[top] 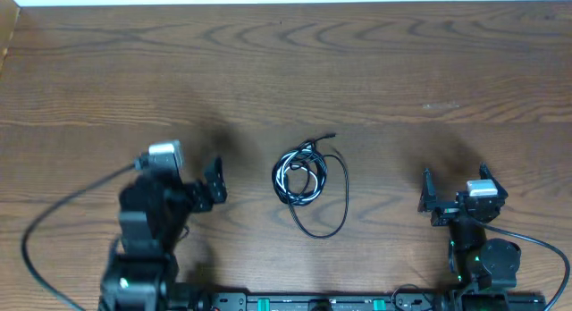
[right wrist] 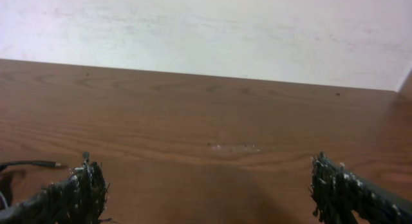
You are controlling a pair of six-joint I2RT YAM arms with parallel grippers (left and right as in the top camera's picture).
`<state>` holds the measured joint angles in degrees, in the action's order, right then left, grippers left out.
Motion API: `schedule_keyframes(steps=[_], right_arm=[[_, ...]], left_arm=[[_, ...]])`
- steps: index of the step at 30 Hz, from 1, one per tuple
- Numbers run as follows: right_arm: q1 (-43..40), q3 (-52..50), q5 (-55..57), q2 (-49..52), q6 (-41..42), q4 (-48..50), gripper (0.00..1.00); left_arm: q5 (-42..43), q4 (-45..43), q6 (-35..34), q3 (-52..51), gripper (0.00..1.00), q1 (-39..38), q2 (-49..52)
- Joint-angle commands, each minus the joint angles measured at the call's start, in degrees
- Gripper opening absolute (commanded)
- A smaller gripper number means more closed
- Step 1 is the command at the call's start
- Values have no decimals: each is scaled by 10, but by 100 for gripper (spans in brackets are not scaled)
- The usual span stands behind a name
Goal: Untangle cables
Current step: 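Move the left gripper over the tangled black-white cable bundle and grasp it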
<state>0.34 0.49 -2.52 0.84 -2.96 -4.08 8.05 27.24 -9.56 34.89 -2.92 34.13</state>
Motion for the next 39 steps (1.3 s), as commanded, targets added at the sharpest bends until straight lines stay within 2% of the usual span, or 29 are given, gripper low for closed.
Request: schedule_keyframes(steps=[1,4,8,19,23,25,28,33,39], right_arm=[[-3,-2,5,-3,8,-2,99],[-3,-2,5,-3,8,-2,99],[-3,-2,5,-3,8,-2,99],[-3,-2,5,-3,8,-2,99],[-3,-2,5,-3,8,-2,99],[-3,-2,5,-3,8,-2,99],[-3,-2,5,-3,8,-2,99],[-3,-2,5,-3,8,-2,99],[-3,-2,5,-3,8,-2,99]], left_arm=[[60,65,59,125,98,-2,105],[134,140,87,222,98,-2,191],[169,221,93,314,98,-2,287],[224,216,80,317,98,-22,422],[221,214,139,317,98,-55,462],[175,209,145,317,98,-77,481],[41,200,145,317,99,-131,520],[-7,180,145,317,97,-190,561],[-87,156,135,316,88,-230,601]])
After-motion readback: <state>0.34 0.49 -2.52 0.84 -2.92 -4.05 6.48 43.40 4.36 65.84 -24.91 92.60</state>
